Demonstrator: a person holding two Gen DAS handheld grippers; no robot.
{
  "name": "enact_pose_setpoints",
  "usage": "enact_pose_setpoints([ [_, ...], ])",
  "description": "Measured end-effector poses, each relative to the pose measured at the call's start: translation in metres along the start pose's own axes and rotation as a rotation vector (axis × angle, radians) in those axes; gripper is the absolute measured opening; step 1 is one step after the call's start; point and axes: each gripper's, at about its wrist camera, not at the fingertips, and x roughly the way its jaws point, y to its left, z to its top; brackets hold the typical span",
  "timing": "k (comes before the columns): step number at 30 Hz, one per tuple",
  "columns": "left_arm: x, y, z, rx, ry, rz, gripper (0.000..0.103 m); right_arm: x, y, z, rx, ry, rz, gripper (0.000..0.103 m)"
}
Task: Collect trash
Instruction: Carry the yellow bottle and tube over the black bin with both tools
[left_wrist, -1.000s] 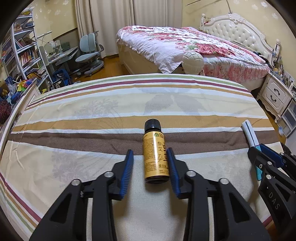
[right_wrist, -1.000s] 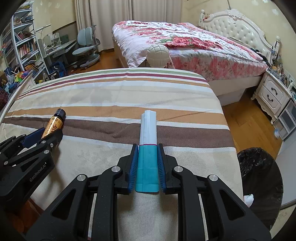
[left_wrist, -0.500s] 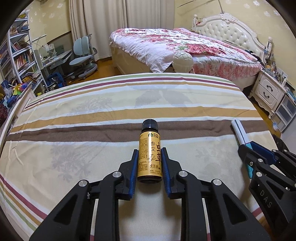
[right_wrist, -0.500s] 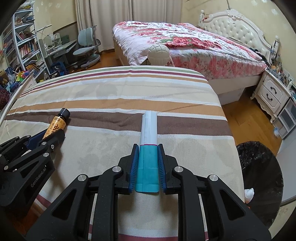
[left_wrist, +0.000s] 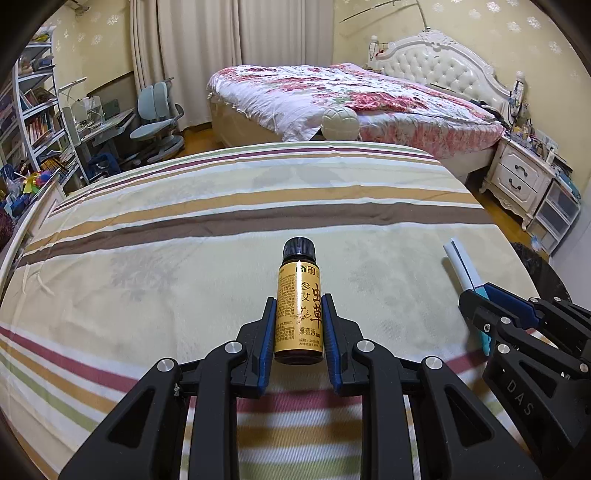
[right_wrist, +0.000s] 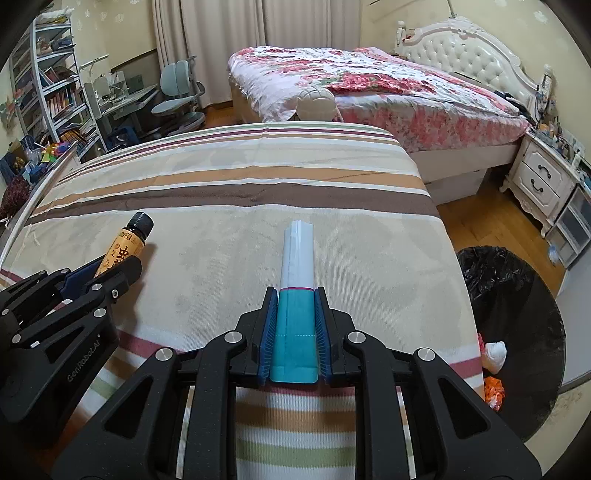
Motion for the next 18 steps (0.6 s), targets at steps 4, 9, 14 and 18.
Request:
enact_pose_setpoints([
  [4,-0.009,-0.004,-0.008,-0.006,-0.009,-0.011,0.025,-0.015,-0.001,-0.011,0.003,-0.016,0.003,0.020],
  [9,-0.024,-0.013,-0.017,-0.007,-0.038,-0.029,0.025,-0.041,-0.006,-0.021,0.015,-0.052,0.001,0.020],
  [14,-0.042,-0.026,-0.020,0.007,-0.091,-0.050,0.025,-0.065,-0.017,-0.029,0.041,-0.092,-0.009,0.020],
  [18,-0.056,-0.039,-0.020,0.025,-0.131,-0.076,0.025,-0.084,-0.030,-0.036,0.069,-0.126,-0.026,0.020],
])
